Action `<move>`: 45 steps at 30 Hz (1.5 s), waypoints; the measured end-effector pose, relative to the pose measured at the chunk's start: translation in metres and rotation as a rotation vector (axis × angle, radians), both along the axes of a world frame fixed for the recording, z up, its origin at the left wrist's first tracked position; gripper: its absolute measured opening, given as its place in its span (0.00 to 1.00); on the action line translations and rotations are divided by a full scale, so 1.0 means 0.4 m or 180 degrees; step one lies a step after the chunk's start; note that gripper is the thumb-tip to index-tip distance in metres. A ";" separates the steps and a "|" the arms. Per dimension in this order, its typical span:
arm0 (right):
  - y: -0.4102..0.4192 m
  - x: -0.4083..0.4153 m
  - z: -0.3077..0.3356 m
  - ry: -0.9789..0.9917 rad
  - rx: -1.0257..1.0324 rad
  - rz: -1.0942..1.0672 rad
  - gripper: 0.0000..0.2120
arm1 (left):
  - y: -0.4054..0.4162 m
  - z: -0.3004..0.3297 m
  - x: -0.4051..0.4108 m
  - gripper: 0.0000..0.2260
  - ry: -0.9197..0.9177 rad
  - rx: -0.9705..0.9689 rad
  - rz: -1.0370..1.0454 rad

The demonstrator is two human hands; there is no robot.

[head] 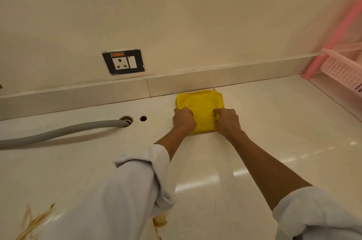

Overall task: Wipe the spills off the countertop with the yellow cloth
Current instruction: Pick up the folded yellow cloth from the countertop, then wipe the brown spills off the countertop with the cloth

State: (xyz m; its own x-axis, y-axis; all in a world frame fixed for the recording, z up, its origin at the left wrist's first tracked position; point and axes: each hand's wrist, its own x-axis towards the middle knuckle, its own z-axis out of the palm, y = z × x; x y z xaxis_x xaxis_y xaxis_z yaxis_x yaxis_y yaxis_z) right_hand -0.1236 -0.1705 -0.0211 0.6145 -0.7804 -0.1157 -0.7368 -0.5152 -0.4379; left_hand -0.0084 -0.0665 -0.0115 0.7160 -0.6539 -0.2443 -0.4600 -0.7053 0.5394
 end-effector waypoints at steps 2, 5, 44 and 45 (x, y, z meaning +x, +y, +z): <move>0.013 0.015 0.015 -0.0365 0.0187 -0.0144 0.22 | 0.004 0.000 -0.002 0.18 0.0165 -0.0312 0.0108; 0.050 0.017 0.041 -0.0880 0.0141 -0.0208 0.21 | 0.030 0.020 0.010 0.20 0.0109 -0.0583 0.0052; 1.167 0.339 0.025 -0.0920 -0.0079 0.1108 0.22 | 1.515 -0.061 0.302 0.25 -0.0890 0.0182 0.0714; 1.170 0.356 0.009 -0.0784 -0.0134 0.1207 0.23 | 1.537 -0.079 0.305 0.25 -0.0898 0.0147 0.0751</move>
